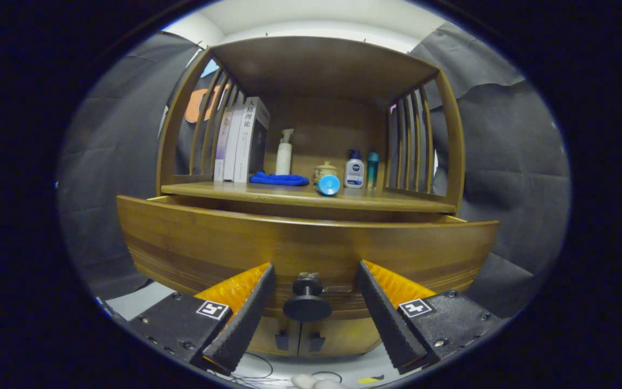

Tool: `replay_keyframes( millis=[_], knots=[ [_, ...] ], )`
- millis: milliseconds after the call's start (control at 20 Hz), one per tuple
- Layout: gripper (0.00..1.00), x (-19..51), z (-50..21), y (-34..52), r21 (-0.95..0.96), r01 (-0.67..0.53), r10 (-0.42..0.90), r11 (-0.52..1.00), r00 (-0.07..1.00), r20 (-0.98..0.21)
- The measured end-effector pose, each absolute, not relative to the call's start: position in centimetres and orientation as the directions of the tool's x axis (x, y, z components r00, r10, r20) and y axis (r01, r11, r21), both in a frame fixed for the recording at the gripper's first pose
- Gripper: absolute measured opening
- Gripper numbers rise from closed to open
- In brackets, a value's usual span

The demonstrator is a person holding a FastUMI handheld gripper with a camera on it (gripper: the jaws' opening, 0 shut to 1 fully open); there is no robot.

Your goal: Pull open the drawer, take out the items inside it, and place them on the countertop above the cabinet.

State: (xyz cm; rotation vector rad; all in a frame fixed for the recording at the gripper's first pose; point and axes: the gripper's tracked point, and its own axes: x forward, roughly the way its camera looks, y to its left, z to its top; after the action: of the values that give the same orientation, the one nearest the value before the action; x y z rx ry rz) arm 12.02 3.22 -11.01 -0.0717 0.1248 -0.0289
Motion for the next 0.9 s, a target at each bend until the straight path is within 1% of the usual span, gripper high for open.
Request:
replay_keyframes(
  millis=[650,900],
  knots=[
    [0.99,17.9,-10.7,3.3,-0.075,0.024,-0.034,0.997,0.990,-0.136],
    [1.00,17.3,-10.7,3.3,-0.076,0.018,-0.031,0.997,0.985,-0.172]
  ],
)
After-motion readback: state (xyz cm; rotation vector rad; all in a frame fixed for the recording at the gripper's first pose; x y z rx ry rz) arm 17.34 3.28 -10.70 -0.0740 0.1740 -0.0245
